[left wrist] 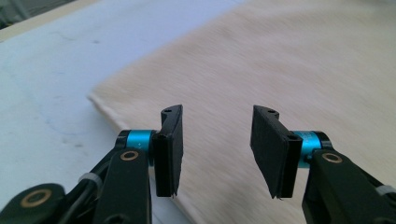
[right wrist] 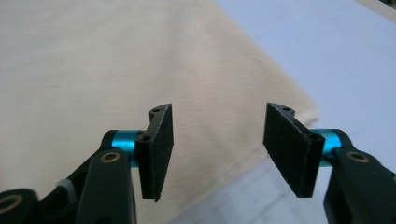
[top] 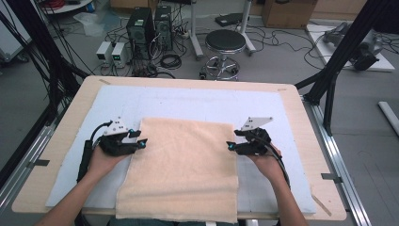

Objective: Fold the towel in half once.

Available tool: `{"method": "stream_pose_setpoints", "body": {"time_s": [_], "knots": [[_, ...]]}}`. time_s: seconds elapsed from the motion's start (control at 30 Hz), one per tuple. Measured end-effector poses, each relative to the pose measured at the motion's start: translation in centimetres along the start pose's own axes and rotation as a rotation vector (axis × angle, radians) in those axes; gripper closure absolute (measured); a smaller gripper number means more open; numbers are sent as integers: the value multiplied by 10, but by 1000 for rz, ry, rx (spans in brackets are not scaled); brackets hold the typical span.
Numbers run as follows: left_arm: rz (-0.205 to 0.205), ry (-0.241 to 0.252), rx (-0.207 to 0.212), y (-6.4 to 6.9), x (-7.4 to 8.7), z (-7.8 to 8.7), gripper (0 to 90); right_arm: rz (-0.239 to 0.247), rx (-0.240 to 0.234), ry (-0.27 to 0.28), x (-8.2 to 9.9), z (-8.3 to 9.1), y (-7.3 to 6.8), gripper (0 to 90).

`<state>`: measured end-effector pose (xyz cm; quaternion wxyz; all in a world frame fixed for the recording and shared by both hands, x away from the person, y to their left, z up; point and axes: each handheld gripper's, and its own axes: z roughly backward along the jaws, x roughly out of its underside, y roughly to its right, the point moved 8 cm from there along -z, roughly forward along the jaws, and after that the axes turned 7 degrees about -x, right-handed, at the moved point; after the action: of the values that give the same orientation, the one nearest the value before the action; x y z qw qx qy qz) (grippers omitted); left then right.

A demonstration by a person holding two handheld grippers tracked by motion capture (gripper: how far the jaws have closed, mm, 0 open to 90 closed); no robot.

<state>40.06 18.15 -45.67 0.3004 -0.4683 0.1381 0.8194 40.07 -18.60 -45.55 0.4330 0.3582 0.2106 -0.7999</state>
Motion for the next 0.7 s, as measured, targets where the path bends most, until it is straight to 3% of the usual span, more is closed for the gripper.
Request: {"method": "stream_pose_setpoints", "body": {"time_s": [0.07, 0.17, 0.23, 0.3, 0.43, 0.5, 0.57, 0.63, 0.7], "knots": [[27, 12, -62, -16, -3, -13, 545, -32, 12, 6, 2, -9, 16, 410], [70, -6, -99, -31, -6, -31, 545, -63, 38, 4, 1, -19, 34, 404], [103, -20, -111, -39, -8, -42, 546, -73, 46, -28, 2, -27, 43, 398], [99, -50, -146, -47, -8, -49, 532, -80, 49, -49, 1, -36, 51, 389], [126, -112, -132, -51, 0, -61, 488, -114, 32, -61, 5, -44, 58, 389], [128, -146, -103, -49, 7, -66, 496, -125, 17, -74, 8, -48, 57, 403], [141, -136, -80, -48, 7, -66, 526, -133, -10, -65, 8, -49, 56, 475], [122, -131, -56, -44, 6, -66, 666, -137, -53, -65, 8, -49, 53, 606], [91, -133, -59, -40, 4, -67, 772, -148, -104, -73, 7, -49, 49, 779]]}}
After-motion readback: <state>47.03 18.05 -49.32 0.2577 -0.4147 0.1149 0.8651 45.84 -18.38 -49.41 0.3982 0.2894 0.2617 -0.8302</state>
